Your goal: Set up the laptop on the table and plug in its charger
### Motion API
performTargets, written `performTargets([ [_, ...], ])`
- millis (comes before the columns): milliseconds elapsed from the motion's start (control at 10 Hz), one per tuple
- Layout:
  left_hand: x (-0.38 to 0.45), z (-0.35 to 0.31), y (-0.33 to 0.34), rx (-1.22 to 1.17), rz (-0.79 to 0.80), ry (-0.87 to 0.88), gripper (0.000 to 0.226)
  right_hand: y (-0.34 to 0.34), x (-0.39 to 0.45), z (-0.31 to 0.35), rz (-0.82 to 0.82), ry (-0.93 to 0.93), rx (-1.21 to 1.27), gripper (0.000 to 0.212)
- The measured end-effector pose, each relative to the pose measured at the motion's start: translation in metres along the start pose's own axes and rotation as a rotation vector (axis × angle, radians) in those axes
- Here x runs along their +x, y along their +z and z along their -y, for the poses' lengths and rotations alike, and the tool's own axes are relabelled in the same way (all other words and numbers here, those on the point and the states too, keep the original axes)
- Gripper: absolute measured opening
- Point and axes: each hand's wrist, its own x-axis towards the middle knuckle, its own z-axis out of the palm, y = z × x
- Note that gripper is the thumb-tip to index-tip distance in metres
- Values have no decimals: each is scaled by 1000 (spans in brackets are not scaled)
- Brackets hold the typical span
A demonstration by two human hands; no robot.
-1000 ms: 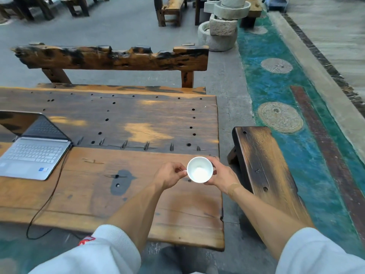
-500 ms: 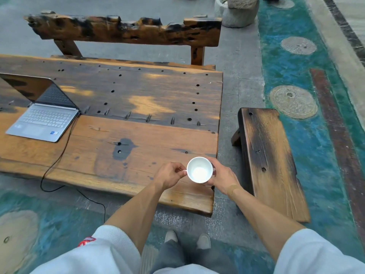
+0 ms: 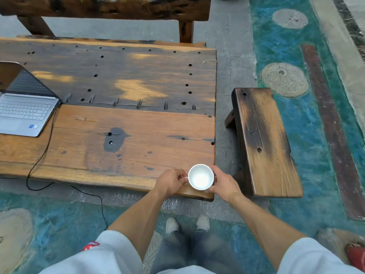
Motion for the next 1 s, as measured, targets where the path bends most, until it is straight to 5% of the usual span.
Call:
performTargets([
  [800, 6, 10, 14, -42, 102, 23, 27, 18, 4, -19, 12, 33, 7, 88],
  [1000, 3, 9, 13, -111, 163, -7, 49, 12, 1, -15, 46, 42, -15, 120],
])
